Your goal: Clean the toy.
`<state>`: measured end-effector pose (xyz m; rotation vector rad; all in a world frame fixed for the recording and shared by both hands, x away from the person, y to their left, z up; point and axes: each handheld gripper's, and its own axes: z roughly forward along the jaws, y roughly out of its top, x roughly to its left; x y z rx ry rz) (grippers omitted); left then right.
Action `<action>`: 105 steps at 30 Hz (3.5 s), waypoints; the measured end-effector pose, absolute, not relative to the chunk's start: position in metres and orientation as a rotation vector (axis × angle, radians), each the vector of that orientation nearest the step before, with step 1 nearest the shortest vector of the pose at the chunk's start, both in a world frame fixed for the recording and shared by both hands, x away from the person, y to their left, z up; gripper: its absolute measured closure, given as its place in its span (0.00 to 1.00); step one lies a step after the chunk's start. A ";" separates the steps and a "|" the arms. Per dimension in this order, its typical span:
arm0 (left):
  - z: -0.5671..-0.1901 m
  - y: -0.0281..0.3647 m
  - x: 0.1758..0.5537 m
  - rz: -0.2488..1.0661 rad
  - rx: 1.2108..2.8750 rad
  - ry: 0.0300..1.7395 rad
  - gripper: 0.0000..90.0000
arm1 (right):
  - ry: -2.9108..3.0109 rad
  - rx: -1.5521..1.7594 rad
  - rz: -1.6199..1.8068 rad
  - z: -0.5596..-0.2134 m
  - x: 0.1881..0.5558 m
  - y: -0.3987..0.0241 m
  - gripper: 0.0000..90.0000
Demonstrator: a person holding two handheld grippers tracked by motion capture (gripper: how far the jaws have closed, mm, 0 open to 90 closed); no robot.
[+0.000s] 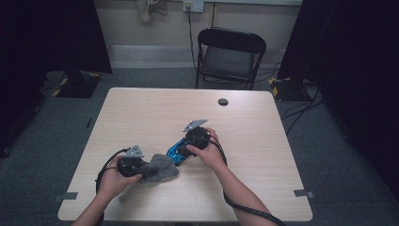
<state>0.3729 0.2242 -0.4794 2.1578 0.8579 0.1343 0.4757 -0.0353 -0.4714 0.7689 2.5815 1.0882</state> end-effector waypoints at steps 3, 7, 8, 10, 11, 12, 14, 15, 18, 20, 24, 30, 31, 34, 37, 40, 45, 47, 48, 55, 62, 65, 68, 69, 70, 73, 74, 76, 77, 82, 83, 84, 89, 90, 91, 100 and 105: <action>-0.481 0.226 0.373 0.118 2.147 0.869 0.75 | 2.578 0.772 1.125 -0.475 0.476 -0.034 0.15; -0.484 0.226 0.373 0.119 2.150 0.866 0.73 | 2.588 0.742 1.125 -0.476 0.476 -0.033 0.15; -0.484 0.226 0.373 0.114 2.152 0.864 0.73 | 2.591 0.728 1.126 -0.476 0.476 -0.033 0.14; -0.485 0.226 0.373 0.120 2.154 0.861 0.71 | 2.595 0.712 1.126 -0.477 0.475 -0.032 0.13; -0.485 0.226 0.373 0.121 2.150 0.863 0.71 | 2.594 0.709 1.126 -0.477 0.475 -0.032 0.12; -0.486 0.225 0.373 0.124 2.150 0.861 0.69 | 2.591 0.709 1.127 -0.478 0.475 -0.032 0.11; -0.486 0.225 0.373 0.121 2.148 0.867 0.69 | 2.590 0.707 1.131 -0.479 0.474 -0.031 0.10; -0.486 0.225 0.373 0.123 2.149 0.867 0.68 | 2.589 0.704 1.131 -0.479 0.474 -0.031 0.09; -0.487 0.225 0.373 0.114 2.143 0.872 0.66 | 2.585 0.684 1.137 -0.481 0.473 -0.030 0.07; -0.488 0.225 0.373 0.116 2.133 0.872 0.63 | 2.568 0.678 1.155 -0.483 0.471 -0.031 0.06; -0.489 0.223 0.374 0.120 2.123 0.858 0.52 | 2.552 0.673 1.179 -0.485 0.470 -0.033 0.06; -0.479 0.219 0.376 0.153 2.119 0.830 0.30 | 2.545 0.681 1.176 -0.485 0.470 -0.032 0.06; -0.479 0.217 0.377 0.153 2.123 0.824 0.29 | 2.547 0.682 1.174 -0.485 0.470 -0.032 0.06; -0.486 0.206 0.380 0.168 2.187 0.810 0.29 | 2.550 0.688 1.166 -0.484 0.470 -0.031 0.06; -0.488 0.198 0.384 0.209 2.212 0.786 0.39 | 2.556 0.691 1.155 -0.483 0.470 -0.030 0.06; -0.486 0.192 0.387 0.224 2.223 0.800 0.61 | 2.561 0.694 1.150 -0.483 0.471 -0.030 0.06; -0.484 0.188 0.393 0.248 2.224 0.875 0.73 | 2.561 0.682 1.132 -0.483 0.469 -0.027 0.06; -0.483 0.187 0.395 0.255 2.219 0.895 0.75 | 2.564 0.684 1.125 -0.482 0.469 -0.027 0.06; -0.483 0.187 0.396 0.247 2.215 0.909 0.76 | 2.565 0.685 1.125 -0.482 0.469 -0.027 0.06; -0.482 0.195 0.408 0.291 2.191 0.983 0.79 | 2.566 0.683 1.123 -0.482 0.469 -0.027 0.06; -0.483 0.197 0.415 0.319 2.173 1.024 0.80 | 2.560 0.685 1.132 -0.483 0.468 -0.027 0.06; -0.484 0.199 0.418 0.324 2.153 1.050 0.80 | 2.563 0.685 1.125 -0.482 0.469 -0.027 0.06; -0.483 0.202 0.420 0.326 2.143 1.065 0.80 | 2.563 0.685 1.125 -0.482 0.469 -0.027 0.06; -0.483 0.203 0.419 0.324 2.144 1.061 0.80 | 2.562 0.685 1.128 -0.482 0.469 -0.027 0.06; -0.482 0.203 0.418 0.322 2.145 1.061 0.81 | 2.561 0.684 1.129 -0.482 0.469 -0.027 0.06; -0.478 0.208 0.415 0.280 2.141 1.067 0.81 | 2.557 0.689 1.133 -0.483 0.468 -0.027 0.06; -0.476 0.210 0.413 0.272 2.136 1.065 0.82 | 2.556 0.689 1.133 -0.483 0.468 -0.027 0.06; -0.472 0.214 0.409 0.242 2.129 1.061 0.82 | 2.557 0.688 1.131 -0.483 0.468 -0.027 0.06; -0.470 0.215 0.406 0.230 2.127 1.054 0.82 | 2.557 0.688 1.131 -0.483 0.468 -0.027 0.06; -0.466 0.206 0.386 0.121 2.144 0.979 0.82 | 2.554 0.690 1.135 -0.483 0.468 -0.027 0.06; -0.466 0.202 0.382 0.092 2.143 0.962 0.82 | 2.554 0.691 1.135 -0.483 0.468 -0.027 0.06; -0.467 0.196 0.379 0.067 2.142 0.944 0.82 | 2.553 0.693 1.136 -0.483 0.468 -0.027 0.06; -0.473 0.170 0.376 0.020 2.206 0.870 0.82 | 2.551 0.689 1.136 -0.483 0.468 -0.027 0.06; -0.476 0.167 0.378 0.024 2.212 0.870 0.82 | 2.553 0.689 1.134 -0.483 0.468 -0.026 0.06; -0.478 0.165 0.380 0.025 2.216 0.877 0.82 | 2.554 0.685 1.131 -0.483 0.468 -0.026 0.06; -0.478 0.170 0.392 0.059 2.209 0.953 0.82 | 2.553 0.688 1.131 -0.483 0.468 -0.026 0.06; -0.476 0.178 0.397 0.090 2.206 0.998 0.82 | 2.553 0.693 1.130 -0.483 0.468 -0.026 0.06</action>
